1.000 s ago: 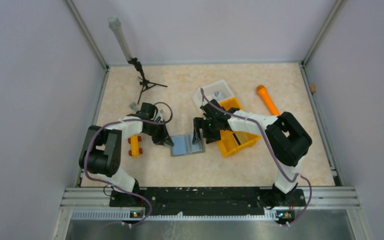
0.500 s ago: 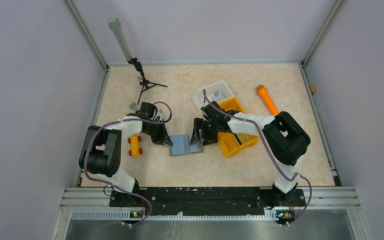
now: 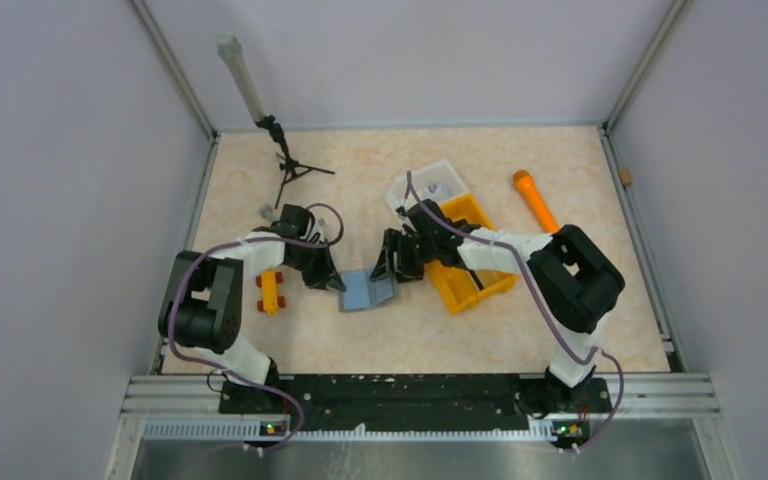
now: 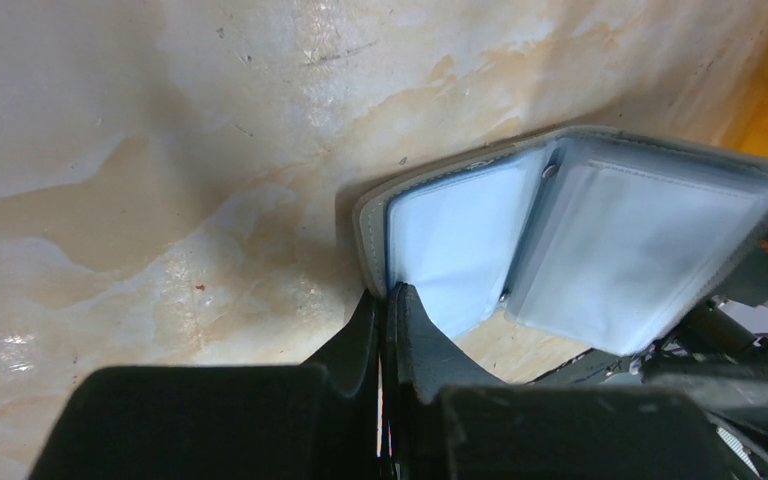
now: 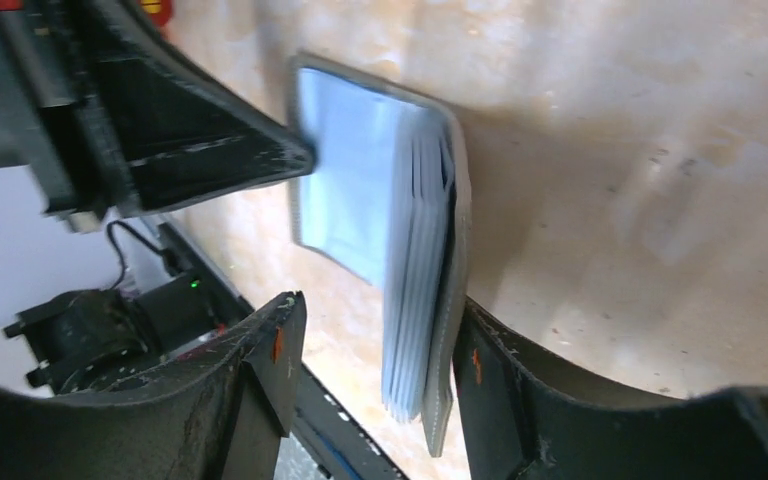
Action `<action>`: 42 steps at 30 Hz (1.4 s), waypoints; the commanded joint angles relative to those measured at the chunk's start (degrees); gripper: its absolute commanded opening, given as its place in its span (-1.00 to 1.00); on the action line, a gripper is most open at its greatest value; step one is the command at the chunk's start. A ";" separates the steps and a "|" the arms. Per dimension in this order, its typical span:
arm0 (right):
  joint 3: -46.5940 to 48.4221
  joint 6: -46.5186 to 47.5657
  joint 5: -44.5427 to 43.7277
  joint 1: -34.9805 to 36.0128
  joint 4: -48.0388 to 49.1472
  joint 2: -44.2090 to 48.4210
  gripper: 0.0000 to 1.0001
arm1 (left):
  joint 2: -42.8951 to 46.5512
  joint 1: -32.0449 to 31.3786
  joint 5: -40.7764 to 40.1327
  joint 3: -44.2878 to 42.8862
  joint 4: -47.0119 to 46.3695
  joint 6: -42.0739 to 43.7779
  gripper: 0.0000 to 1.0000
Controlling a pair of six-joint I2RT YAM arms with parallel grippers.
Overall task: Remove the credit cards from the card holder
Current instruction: Remove the credit card from the card holder.
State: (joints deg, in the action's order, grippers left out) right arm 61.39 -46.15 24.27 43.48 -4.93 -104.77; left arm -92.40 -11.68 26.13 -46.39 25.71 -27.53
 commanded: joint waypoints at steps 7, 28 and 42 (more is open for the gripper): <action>0.42 -1.22 2.43 0.24 5.38 2.60 0.04 | -2.52 -0.36 -6.26 1.58 -1.22 1.05 -1.00; -0.18 -1.39 2.97 0.15 5.88 1.78 -0.37 | -2.34 -0.36 -5.44 0.79 -0.85 0.90 -1.00; 3.56 1.57 0.71 0.11 -3.34 -1.68 -0.44 | -2.45 -0.50 -4.77 -1.11 0.14 0.81 -1.00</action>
State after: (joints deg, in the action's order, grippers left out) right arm 62.04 -46.78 26.65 43.57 -3.97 -104.53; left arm -92.66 -11.75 26.11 -46.98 26.41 -27.53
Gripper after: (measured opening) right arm 0.285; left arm 0.034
